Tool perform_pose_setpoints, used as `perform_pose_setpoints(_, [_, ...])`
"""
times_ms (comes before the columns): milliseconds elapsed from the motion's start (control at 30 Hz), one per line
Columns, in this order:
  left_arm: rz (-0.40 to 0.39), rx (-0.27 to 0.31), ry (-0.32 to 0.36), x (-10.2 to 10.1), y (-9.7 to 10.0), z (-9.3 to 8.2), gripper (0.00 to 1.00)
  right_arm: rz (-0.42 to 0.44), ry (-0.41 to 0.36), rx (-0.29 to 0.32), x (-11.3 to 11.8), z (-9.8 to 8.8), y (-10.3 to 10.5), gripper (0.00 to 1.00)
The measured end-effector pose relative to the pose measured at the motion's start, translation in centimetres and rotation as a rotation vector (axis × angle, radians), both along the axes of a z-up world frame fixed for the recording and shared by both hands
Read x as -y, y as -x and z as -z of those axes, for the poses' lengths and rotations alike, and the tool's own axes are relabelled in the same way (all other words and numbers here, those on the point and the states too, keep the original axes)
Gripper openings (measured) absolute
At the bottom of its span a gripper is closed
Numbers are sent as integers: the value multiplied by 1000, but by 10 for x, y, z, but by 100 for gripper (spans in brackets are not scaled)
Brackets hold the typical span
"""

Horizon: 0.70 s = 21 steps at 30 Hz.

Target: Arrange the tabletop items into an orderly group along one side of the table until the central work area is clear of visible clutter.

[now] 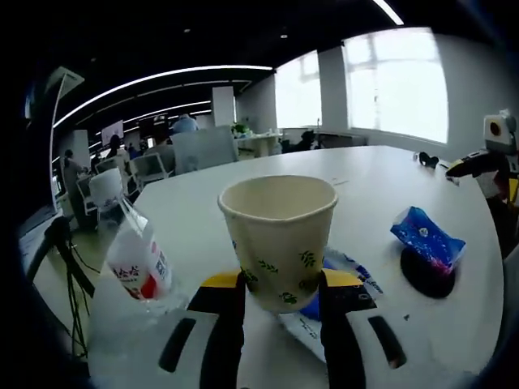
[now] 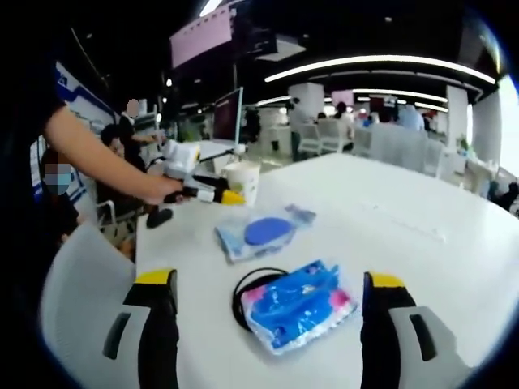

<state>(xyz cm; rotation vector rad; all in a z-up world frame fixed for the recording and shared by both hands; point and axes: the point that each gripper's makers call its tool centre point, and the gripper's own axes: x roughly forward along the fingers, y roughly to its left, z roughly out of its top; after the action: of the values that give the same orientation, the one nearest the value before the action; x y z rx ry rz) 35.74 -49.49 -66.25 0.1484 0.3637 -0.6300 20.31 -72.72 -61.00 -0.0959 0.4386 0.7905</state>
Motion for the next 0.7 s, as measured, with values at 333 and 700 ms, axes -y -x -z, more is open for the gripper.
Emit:
perform_pose_setpoints(333, [-69, -1, -23, -15, -19, 16, 35, 29, 24, -3, 12, 4, -2, 92])
perform_pose_setpoints(700, [-86, -31, -7, -15, -20, 25, 35, 68, 22, -5, 23, 2, -11, 92])
